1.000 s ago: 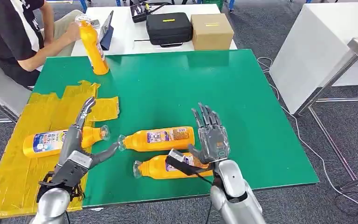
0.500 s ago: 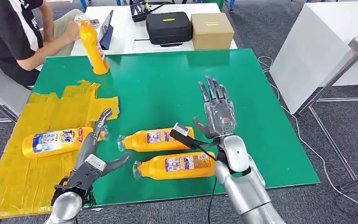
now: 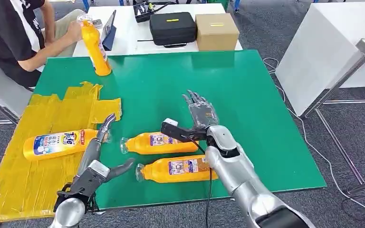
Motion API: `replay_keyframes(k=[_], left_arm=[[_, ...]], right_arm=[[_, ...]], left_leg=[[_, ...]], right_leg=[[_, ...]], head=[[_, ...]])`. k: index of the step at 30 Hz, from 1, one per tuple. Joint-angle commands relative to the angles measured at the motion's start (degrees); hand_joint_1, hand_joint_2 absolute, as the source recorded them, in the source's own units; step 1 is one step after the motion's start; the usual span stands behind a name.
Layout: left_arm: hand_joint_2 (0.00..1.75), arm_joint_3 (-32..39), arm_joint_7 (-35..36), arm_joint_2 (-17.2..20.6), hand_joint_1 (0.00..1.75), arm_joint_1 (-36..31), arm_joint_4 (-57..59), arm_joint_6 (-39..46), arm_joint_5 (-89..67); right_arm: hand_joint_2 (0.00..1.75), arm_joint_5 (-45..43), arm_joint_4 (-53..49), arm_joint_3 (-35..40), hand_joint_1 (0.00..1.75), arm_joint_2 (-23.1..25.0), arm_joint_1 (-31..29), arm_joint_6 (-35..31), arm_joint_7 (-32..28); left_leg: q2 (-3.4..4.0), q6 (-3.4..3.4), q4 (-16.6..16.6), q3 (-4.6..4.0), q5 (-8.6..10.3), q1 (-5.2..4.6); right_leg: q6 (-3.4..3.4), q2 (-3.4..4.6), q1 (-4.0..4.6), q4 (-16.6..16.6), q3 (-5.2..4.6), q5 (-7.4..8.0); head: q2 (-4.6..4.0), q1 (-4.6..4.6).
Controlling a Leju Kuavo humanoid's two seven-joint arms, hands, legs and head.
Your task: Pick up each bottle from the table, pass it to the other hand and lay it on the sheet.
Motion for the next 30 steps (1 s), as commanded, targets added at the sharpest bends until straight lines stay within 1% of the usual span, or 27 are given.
replay_keyframes(k=[1,3,4,8,10,13,15,17,18,19,21,25,27,30], left_arm=[[1.75,-0.6,0.5,-0.3,0.0,-2.8,5.7,0.5,0.0],[1.75,-0.7,0.5,-0.5,0.0,-3.0,6.0,0.5,0.0],[1.75,-0.7,0.5,-0.7,0.0,-3.2,6.5,0.4,0.0],[1.75,-0.9,0.5,-1.1,0.0,-4.6,8.8,0.4,0.1],[1.75,-0.9,0.5,-1.1,0.0,-4.6,8.8,0.4,0.1],[1.75,-0.9,0.5,-1.1,0.0,-4.6,8.8,0.4,0.1],[1.75,-1.0,0.5,-1.3,0.0,-5.0,8.9,0.0,0.2],[1.75,-0.5,0.6,-1.4,0.0,-5.1,9.4,-0.1,0.2],[1.75,-0.2,0.6,-1.5,0.0,-5.0,9.6,-0.1,0.2],[1.75,0.0,0.6,-1.4,0.0,-4.9,9.8,-0.1,0.2],[1.75,0.4,0.7,-1.5,0.0,-4.8,10.4,-0.2,0.2],[1.75,0.5,0.8,-1.9,0.0,-5.3,11.7,-0.9,0.7],[1.75,0.5,0.8,-1.9,0.0,-5.3,11.7,-0.9,0.7],[1.75,0.4,0.8,-2.0,0.0,-5.7,12.2,-0.9,0.7]], right_arm=[[1.75,2.4,21.6,6.0,0.0,2.7,-8.7,-0.6,1.9],[1.75,2.6,21.7,6.2,0.0,3.0,-8.8,-0.5,2.0],[1.75,2.6,21.6,6.3,0.0,3.0,-8.7,-0.4,2.0],[1.75,3.0,21.2,6.4,0.0,2.6,-8.3,0.2,2.8],[1.75,3.0,21.1,6.4,0.0,2.6,-8.3,0.1,2.8],[1.75,3.0,21.1,6.4,0.0,2.6,-8.3,0.1,2.8],[1.75,4.0,20.7,7.4,0.0,2.4,-7.8,0.3,3.4],[1.75,4.9,17.6,8.4,0.0,2.3,-6.4,-0.1,3.1],[1.75,5.1,14.9,8.8,0.0,2.2,-5.4,0.0,2.8],[1.75,5.2,12.4,9.2,0.0,2.0,-4.4,0.4,2.8],[1.75,6.2,5.0,11.4,0.0,1.2,-1.7,1.7,3.7],[1.75,6.9,-7.3,14.2,0.0,-1.5,2.5,7.7,6.6],[1.75,6.9,-7.3,14.2,0.0,-1.5,2.5,7.7,6.6],[1.75,6.8,-8.2,14.3,0.0,-2.0,2.7,8.1,6.7]], left_leg=[[0.01,-0.13,-0.1,0.28,-0.1,0.01],[-0.13,-0.14,0.0,0.23,-0.08,0.01],[-0.05,-0.11,0.0,0.16,-0.05,0.01],[-0.23,-0.13,-0.1,0.24,0.0,0.02],[-0.1,-0.07,-0.1,0.18,0.0,0.01],[-0.2,-0.14,-0.1,0.36,-0.04,0.02],[-0.12,-0.08,-0.1,0.3,-0.02,0.03],[-0.13,-0.1,-0.1,0.34,-0.02,0.04],[-0.22,-0.14,-0.1,0.4,-0.04,0.04],[-0.16,-0.11,-0.1,0.38,-0.03,0.04],[-0.16,-0.14,-0.1,0.42,-0.04,0.06],[-0.13,-0.08,-0.1,0.32,-0.01,0.04],[-0.29,-0.14,-0.1,0.39,-0.04,0.05],[-0.13,-0.06,0.0,0.28,-0.01,0.04]], right_leg=[[-0.04,0.22,-0.03,-0.1,0.24,-0.07],[-0.03,0.09,-0.03,0.0,0.23,-0.09],[-0.03,0.11,-0.02,0.0,0.14,-0.05],[-0.04,-0.03,-0.02,-0.1,0.25,-0.05],[-0.02,0.0,-0.02,-0.1,0.14,-0.03],[-0.04,0.02,-0.03,-0.1,0.34,-0.07],[-0.03,0.0,0.0,-0.1,0.29,-0.04],[-0.03,0.0,0.01,-0.1,0.32,-0.04],[-0.05,-0.02,0.0,-0.1,0.4,-0.08],[-0.04,-0.02,0.0,-0.1,0.36,-0.06],[-0.05,0.01,0.02,-0.2,0.4,-0.06],[-0.03,-0.02,0.01,-0.1,0.28,-0.04],[-0.04,-0.09,0.0,-0.1,0.38,-0.11],[-0.02,-0.04,0.0,-0.1,0.24,-0.04]], head=[[0.0,0.0],[0.0,0.0],[0.0,0.0],[0.02,0.0],[0.0,0.0],[0.0,0.0],[0.0,0.0],[0.0,0.0],[0.0,0.0],[0.02,0.0],[0.0,0.0],[0.0,0.0],[0.0,0.0],[0.02,0.0]])
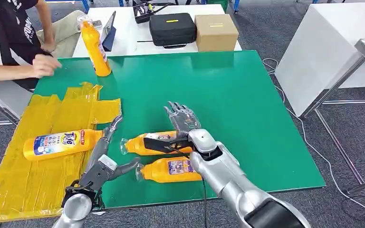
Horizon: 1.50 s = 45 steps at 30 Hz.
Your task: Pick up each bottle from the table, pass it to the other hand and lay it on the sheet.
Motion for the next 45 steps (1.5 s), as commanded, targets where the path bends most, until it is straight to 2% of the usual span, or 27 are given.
replay_keyframes(k=[1,15,23,45], left_arm=[[1.75,0.6,0.3,-0.5,0.0,-3.1,5.7,-0.4,0.5],[1.75,1.4,0.8,-0.2,0.0,-2.4,5.0,-0.2,1.2],[1.75,1.5,2.4,-0.6,0.0,-1.8,0.8,-0.5,0.2],[1.75,2.7,2.2,0.2,0.0,-0.8,-7.4,-0.6,2.4]], right_arm=[[1.75,0.0,-10.4,4.9,0.0,-4.3,3.7,2.2,1.0],[1.75,0.0,-11.8,5.4,0.0,-4.3,4.0,3.1,1.9],[1.75,0.0,-1.6,2.6,0.0,-2.3,1.2,4.2,4.8],[1.75,-0.7,15.1,-3.4,0.0,-0.2,-3.1,2.5,3.9]], left_leg=[[-0.23,-0.1,0.0,0.07,-0.03,0.02],[-0.18,-0.12,0.0,0.03,-0.06,0.01],[-0.06,-0.07,0.0,-0.08,-0.03,0.01],[-0.08,-0.13,0.0,-0.02,-0.09,0.01]], right_leg=[[-0.01,-0.05,0.0,0.0,0.13,-0.06],[-0.04,0.02,-0.01,0.0,0.09,-0.08],[-0.01,0.08,0.0,0.0,-0.02,-0.02],[-0.04,0.15,0.0,0.0,0.05,-0.07]], head=[[0.0,0.0],[0.0,0.0],[0.0,0.0],[0.02,0.0]])
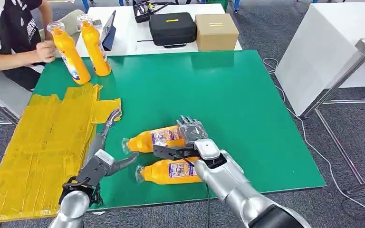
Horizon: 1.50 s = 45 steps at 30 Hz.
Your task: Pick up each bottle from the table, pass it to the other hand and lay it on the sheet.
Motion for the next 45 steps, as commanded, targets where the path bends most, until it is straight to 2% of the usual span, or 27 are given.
replay_keyframes(k=[1,16,17,18,19,20,28,35,41,44,45], left_arm=[[1.75,2.2,-0.3,0.9,0.0,0.0,-4.9,-0.5,2.9],[1.75,-0.2,-1.3,1.5,0.0,-1.0,-2.8,-0.6,3.9],[1.75,-0.4,-1.4,1.5,0.0,-1.3,-2.3,-0.3,4.0],[1.75,-0.5,-1.4,1.6,0.0,-1.3,-2.2,0.0,4.2],[1.75,-0.5,-1.4,1.6,0.0,-1.2,-2.2,0.1,4.3],[1.75,-0.4,-1.4,1.7,0.0,-1.0,-2.4,0.3,4.3],[1.75,0.5,-1.4,1.7,0.0,0.5,-3.6,0.6,4.4],[1.75,1.5,-1.2,1.1,0.0,1.4,-4.4,1.3,3.5],[1.75,1.5,-1.2,1.1,0.0,1.4,-4.4,1.3,3.5],[1.75,2.0,-1.0,1.1,0.0,2.1,-5.2,0.8,4.1],[1.75,2.4,-0.5,1.1,0.0,2.1,-5.2,-2.4,8.3]], right_arm=[[1.75,-0.1,12.5,-3.2,0.0,1.3,-5.2,-0.9,-0.8],[1.75,-0.8,17.9,-5.8,0.0,0.6,-6.6,-0.2,-0.3],[1.75,-0.5,18.8,-6.0,0.37,0.6,-6.9,-0.5,-0.2],[1.75,-0.3,19.3,-6.2,1.47,0.7,-7.1,-0.7,-0.3],[1.75,-0.3,19.4,-6.2,1.64,0.6,-7.1,-0.7,-0.3],[1.75,-0.1,19.7,-6.3,1.71,0.7,-7.2,-0.9,-0.4],[1.75,1.0,19.1,-6.8,1.75,1.9,-7.3,-4.5,-0.5],[1.75,-1.3,9.9,-11.5,1.75,2.7,-3.0,-17.2,-5.1],[1.75,-1.3,9.9,-11.5,1.75,2.7,-3.0,-17.2,-5.1],[1.75,-9.3,1.5,-16.1,1.75,4.0,1.2,-27.0,-13.8],[1.75,-13.2,-2.7,-16.4,1.75,4.4,3.3,-29.2,-17.2]], left_leg=[[-0.05,-0.12,0.0,0.11,-0.07,0.02],[-0.19,-0.14,-0.1,0.22,-0.06,0.01],[-0.19,-0.1,-0.1,0.16,-0.02,0.01],[-0.15,-0.07,0.0,0.13,-0.01,0.01],[-0.24,-0.13,-0.1,0.21,-0.03,0.02],[-0.27,-0.14,-0.1,0.24,-0.04,0.02],[-0.13,-0.15,-0.1,0.32,-0.05,0.01],[-0.17,-0.17,-0.1,0.32,-0.09,0.02],[-0.11,-0.12,0.0,0.11,-0.06,0.02],[-0.14,-0.14,0.0,0.15,-0.08,0.02],[-0.05,-0.07,0.0,0.02,-0.03,0.02]], right_leg=[[-0.03,0.13,-0.01,0.0,0.1,-0.06],[-0.04,0.04,-0.03,-0.1,0.23,-0.08],[-0.03,-0.02,-0.02,-0.1,0.18,-0.06],[-0.02,-0.04,-0.01,-0.1,0.13,-0.03],[-0.04,-0.03,-0.02,-0.1,0.22,-0.07],[-0.04,-0.04,-0.02,-0.1,0.26,-0.08],[-0.05,0.09,-0.03,-0.1,0.3,-0.07],[-0.05,0.08,-0.02,-0.1,0.31,-0.11],[-0.04,0.07,0.0,0.0,0.1,-0.07],[-0.04,0.09,-0.02,0.0,0.13,-0.09],[-0.02,0.06,0.0,0.0,0.01,-0.03]], head=[[-0.02,0.0],[0.0,0.0],[0.0,0.0],[0.0,0.0],[-0.02,0.0],[-0.02,0.0],[-0.02,0.0],[-0.02,0.0],[-0.02,0.0],[-0.02,0.0],[-0.02,0.0]])
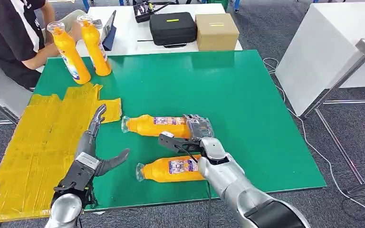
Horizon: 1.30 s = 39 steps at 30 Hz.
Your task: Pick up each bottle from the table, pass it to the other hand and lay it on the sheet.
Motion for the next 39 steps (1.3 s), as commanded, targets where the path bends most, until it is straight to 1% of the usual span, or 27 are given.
replay_keyframes(k=[1,3,4,6,7,8,9,11,12,14,16,19,20,23,26,30,35,39], left_arm=[[1.75,1.6,1.3,0.8,0.0,-0.3,0.8,-5.1,6.2],[1.75,2.1,2.6,0.4,0.0,-1.5,2.4,-7.2,9.6],[1.75,2.3,3.1,0.2,0.0,-2.1,3.1,-8.1,11.4],[1.75,2.3,4.2,0.0,0.0,-3.2,4.1,-9.0,14.3],[1.75,2.6,4.8,-0.2,0.0,-4.0,5.0,-8.6,16.8],[1.75,3.8,4.8,-1.0,0.0,-4.3,5.6,-8.5,21.8],[1.75,5.9,6.2,-1.4,0.0,-4.5,6.3,-8.7,30.8],[1.75,8.0,7.1,-0.7,0.0,-5.2,7.3,-7.0,38.3],[1.75,9.0,8.5,0.0,0.0,-5.9,8.3,-7.4,43.1],[1.75,9.3,9.3,0.5,0.0,-6.4,9.1,-8.2,45.7],[1.75,8.4,9.7,1.0,0.0,-7.7,10.7,-8.4,47.8],[1.75,6.5,10.4,0.6,0.0,-9.2,12.1,-8.9,49.3],[1.75,6.2,10.4,0.5,0.0,-9.5,12.4,-8.8,49.5],[1.75,5.9,10.3,0.4,0.0,-9.7,12.6,-8.6,49.6],[1.75,5.9,10.3,0.5,0.0,-9.6,12.6,-8.6,49.6],[1.75,4.1,10.4,-0.1,0.0,-10.9,13.9,-8.5,50.0],[1.75,2.5,10.3,-0.5,0.0,-12.2,15.7,-8.3,50.1],[1.75,1.3,9.2,-0.9,0.0,-12.1,15.5,-7.6,48.6]], right_arm=[[1.75,-14.7,-15.6,-7.1,1.75,2.1,6.8,-12.5,-14.0],[1.75,-20.2,-22.0,-5.7,1.75,2.2,9.9,-15.3,-17.6],[1.75,-22.9,-24.3,-4.9,1.75,2.1,11.1,-16.6,-19.3],[1.75,-28.7,-27.1,-3.9,1.75,1.9,12.8,-18.5,-23.1],[1.75,-32.2,-27.9,-2.9,1.75,1.6,13.6,-19.3,-25.2],[1.75,-35.2,-28.0,-2.4,1.75,1.7,14.1,-19.6,-27.0],[1.75,-38.3,-27.5,-1.8,1.75,2.2,14.3,-19.8,-28.9],[1.75,-40.7,-26.9,-0.5,1.75,2.7,14.3,-20.0,-30.4],[1.75,-42.5,-26.4,0.4,1.75,2.8,14.0,-19.8,-31.2],[1.75,-43.8,-25.9,1.2,1.75,2.8,13.7,-18.8,-31.4],[1.75,-48.9,-25.0,2.3,1.75,2.6,13.3,-14.8,-32.2],[1.75,-50.6,-24.0,3.6,1.75,3.2,13.4,-12.0,-32.6],[1.75,-50.6,-23.8,3.9,1.75,3.3,13.4,-11.8,-32.6],[1.75,-50.8,-23.7,4.0,1.75,3.5,13.5,-11.6,-32.6],[1.75,-50.8,-23.7,4.0,1.75,3.4,13.4,-11.6,-32.6],[1.75,-50.0,-22.5,6.1,1.75,3.7,13.6,-10.0,-32.4],[1.75,-48.3,-20.4,7.7,1.75,4.1,12.4,-10.0,-31.0],[1.75,-47.9,-19.8,8.0,1.75,4.3,11.2,-9.5,-29.6]], left_leg=[[-0.03,-0.08,0.0,0.04,-0.03,0.02],[-0.09,-0.16,0.0,0.14,-0.11,0.01],[-0.12,-0.11,0.0,0.04,-0.05,0.01],[-0.21,-0.15,0.0,0.14,-0.09,0.02],[-0.17,-0.11,0.0,0.04,-0.05,0.04],[-0.31,-0.14,0.0,0.1,-0.06,0.02],[-0.26,-0.16,0.0,0.14,-0.09,0.03],[-0.2,-0.15,-0.1,0.15,-0.08,0.02],[-0.1,-0.17,-0.1,0.18,-0.09,0.02],[-0.01,-0.12,-0.1,0.06,-0.04,0.02],[-0.01,-0.13,-0.1,0.07,-0.04,0.03],[-0.17,-0.12,-0.1,0.06,-0.01,0.05],[-0.24,-0.16,-0.1,0.12,-0.03,0.06],[-0.07,-0.1,0.0,0.01,-0.01,0.05],[-0.18,-0.18,-0.1,0.14,-0.06,0.03],[-0.15,-0.14,0.0,0.05,-0.03,0.05],[-0.22,-0.17,-0.1,0.1,-0.02,0.04],[-0.12,-0.12,0.0,0.01,-0.01,0.04]], right_leg=[[-0.02,0.08,0.0,0.0,0.04,-0.03],[-0.05,0.14,-0.02,0.0,0.12,-0.12],[-0.04,0.03,-0.01,0.0,0.06,-0.07],[-0.05,0.01,-0.01,0.0,0.17,-0.13],[-0.04,-0.01,0.02,0.0,0.06,-0.08],[-0.04,-0.11,-0.01,0.0,0.14,-0.14],[-0.05,-0.04,-0.01,0.0,0.16,-0.14],[-0.05,0.03,-0.02,0.0,0.14,-0.12],[-0.06,0.14,-0.02,0.0,0.15,-0.11],[-0.05,0.16,0.0,0.0,0.01,-0.04],[-0.07,0.15,0.0,0.0,0.02,-0.05],[-0.04,-0.03,-0.01,0.0,0.04,-0.07],[-0.04,-0.04,-0.01,0.0,0.12,-0.1],[-0.03,0.04,0.0,0.0,0.0,-0.05],[-0.05,0.04,-0.03,0.0,0.14,-0.12],[-0.04,0.02,0.0,0.0,0.06,-0.07],[-0.05,-0.02,-0.01,0.0,0.1,-0.09],[-0.03,0.0,0.0,0.0,0.01,-0.06]], head=[[0.0,0.0],[0.0,0.0],[0.0,0.0],[0.0,0.0],[0.0,0.0],[0.0,0.0],[0.02,0.0],[0.02,-0.02],[0.02,0.0],[0.0,0.02],[0.0,0.0],[0.0,0.0],[0.0,0.02],[0.0,0.0],[0.02,0.0],[0.0,0.02],[0.0,0.0],[0.0,0.0]])
